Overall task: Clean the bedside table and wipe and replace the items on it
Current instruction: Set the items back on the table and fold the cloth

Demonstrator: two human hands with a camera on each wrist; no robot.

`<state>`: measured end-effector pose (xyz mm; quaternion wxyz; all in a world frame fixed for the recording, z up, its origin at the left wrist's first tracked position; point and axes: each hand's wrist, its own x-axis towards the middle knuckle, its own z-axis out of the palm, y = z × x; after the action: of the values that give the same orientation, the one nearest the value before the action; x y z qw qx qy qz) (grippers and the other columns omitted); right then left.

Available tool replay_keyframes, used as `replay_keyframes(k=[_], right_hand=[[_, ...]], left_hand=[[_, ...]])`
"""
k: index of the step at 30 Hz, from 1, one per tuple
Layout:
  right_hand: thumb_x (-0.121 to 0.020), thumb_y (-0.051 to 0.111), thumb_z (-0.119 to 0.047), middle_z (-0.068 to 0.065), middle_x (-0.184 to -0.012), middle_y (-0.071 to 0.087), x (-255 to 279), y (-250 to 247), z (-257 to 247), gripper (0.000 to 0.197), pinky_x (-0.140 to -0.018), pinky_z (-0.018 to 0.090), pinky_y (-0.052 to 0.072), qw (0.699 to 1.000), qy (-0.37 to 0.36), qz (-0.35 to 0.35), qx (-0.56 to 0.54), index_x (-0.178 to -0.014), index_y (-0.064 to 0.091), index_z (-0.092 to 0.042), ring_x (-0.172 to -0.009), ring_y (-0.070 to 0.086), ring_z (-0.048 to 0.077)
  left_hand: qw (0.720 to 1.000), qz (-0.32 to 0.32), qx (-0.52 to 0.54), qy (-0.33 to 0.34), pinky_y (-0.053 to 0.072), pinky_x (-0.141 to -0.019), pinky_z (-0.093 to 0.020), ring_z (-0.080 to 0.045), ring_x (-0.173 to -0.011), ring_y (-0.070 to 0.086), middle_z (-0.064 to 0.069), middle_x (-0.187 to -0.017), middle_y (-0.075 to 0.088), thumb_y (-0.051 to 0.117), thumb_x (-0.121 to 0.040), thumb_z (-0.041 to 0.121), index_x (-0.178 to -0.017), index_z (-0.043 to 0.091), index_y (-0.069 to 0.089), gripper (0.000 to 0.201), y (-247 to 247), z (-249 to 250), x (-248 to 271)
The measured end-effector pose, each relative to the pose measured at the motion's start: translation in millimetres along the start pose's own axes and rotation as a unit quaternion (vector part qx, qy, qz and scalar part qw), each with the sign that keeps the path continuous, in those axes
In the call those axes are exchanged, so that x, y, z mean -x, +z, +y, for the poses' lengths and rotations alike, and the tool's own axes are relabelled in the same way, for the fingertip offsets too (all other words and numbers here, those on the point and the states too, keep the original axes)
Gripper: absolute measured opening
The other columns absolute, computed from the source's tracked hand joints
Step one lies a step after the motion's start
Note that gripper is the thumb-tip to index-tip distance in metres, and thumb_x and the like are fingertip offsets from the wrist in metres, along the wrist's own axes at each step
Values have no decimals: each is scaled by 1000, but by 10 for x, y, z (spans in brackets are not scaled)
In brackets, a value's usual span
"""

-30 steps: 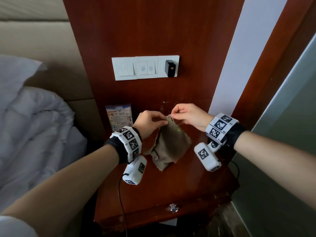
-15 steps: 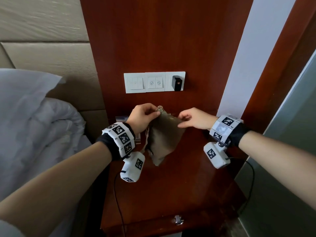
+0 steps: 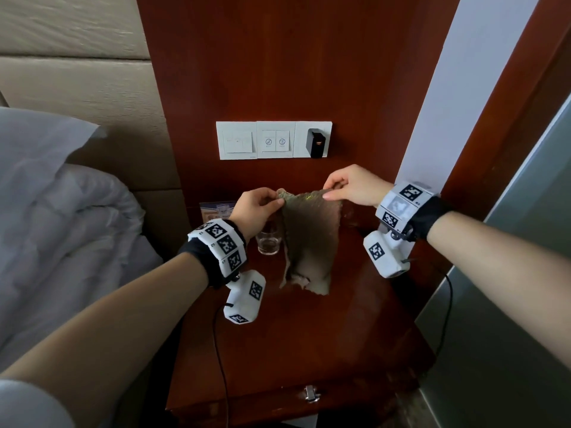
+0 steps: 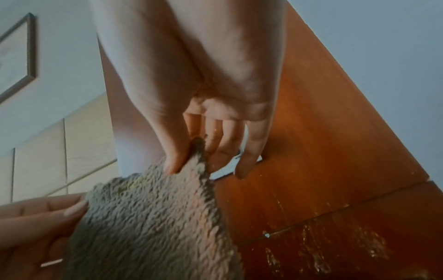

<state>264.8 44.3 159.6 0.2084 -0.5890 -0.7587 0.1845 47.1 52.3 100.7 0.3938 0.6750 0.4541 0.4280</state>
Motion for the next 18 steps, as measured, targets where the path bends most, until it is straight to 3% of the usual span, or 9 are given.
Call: replay_keyframes(k=[4,6,9,13,14,16,18], right_hand=[[-85,67,-17,-3,-88,63,60,-136,81,16,-80,27,44,997,-25,72,20,-97,70,-8,-82,57,12],[-84,67,-18,-5,-83,63,146,-136,150,14,-78,27,43,998,-22,60,18,-96,70,-10,-76,57,10],[-84,69,-18,-15,-76,58,309,51,330,16,-69,20,39,997,-1,-56,49,-97,70,-11,-67,50,-2],[-84,68,-16,3,-90,68,551,482,568,21,-67,12,41,970,22,-228,82,-103,69,-6,-69,56,2],[-85,67,-16,5,-92,68,614,589,609,23,-66,8,40,959,30,-269,80,-105,68,-4,-67,57,-3],[-87,65,-14,4,-89,65,722,770,658,26,-60,2,40,938,54,-336,65,-109,65,0,-55,55,-14],[-88,63,-14,2,-90,64,806,918,694,28,-58,1,39,920,77,-381,52,-112,62,1,-51,53,-16]], left_hand=[[998,2,-40,41,52,-86,-43,-29,-82,62,-2,-79,62,61,-89,17,-70,28,56,23,66,88,-105],[997,-22,-51,49,52,-85,-42,-31,-84,62,-5,-82,63,62,-89,16,-72,24,58,18,88,65,-89],[990,-110,-82,20,49,-76,-38,-21,-77,59,-7,-81,63,60,-90,13,-79,17,60,11,194,-112,60],[941,-286,-175,-43,45,-78,-27,-7,-76,57,4,-83,63,62,-89,18,-86,22,63,5,333,-467,317],[924,-330,-182,-64,47,-78,-26,-6,-77,59,5,-84,64,62,-89,18,-87,23,63,5,360,-541,377],[901,-387,-164,-109,52,-81,-28,-8,-77,63,4,-82,65,61,-89,14,-89,17,63,4,419,-659,500],[887,-416,-157,-125,52,-83,-31,-7,-73,64,2,-78,65,61,-89,11,-80,17,61,11,472,-738,599]])
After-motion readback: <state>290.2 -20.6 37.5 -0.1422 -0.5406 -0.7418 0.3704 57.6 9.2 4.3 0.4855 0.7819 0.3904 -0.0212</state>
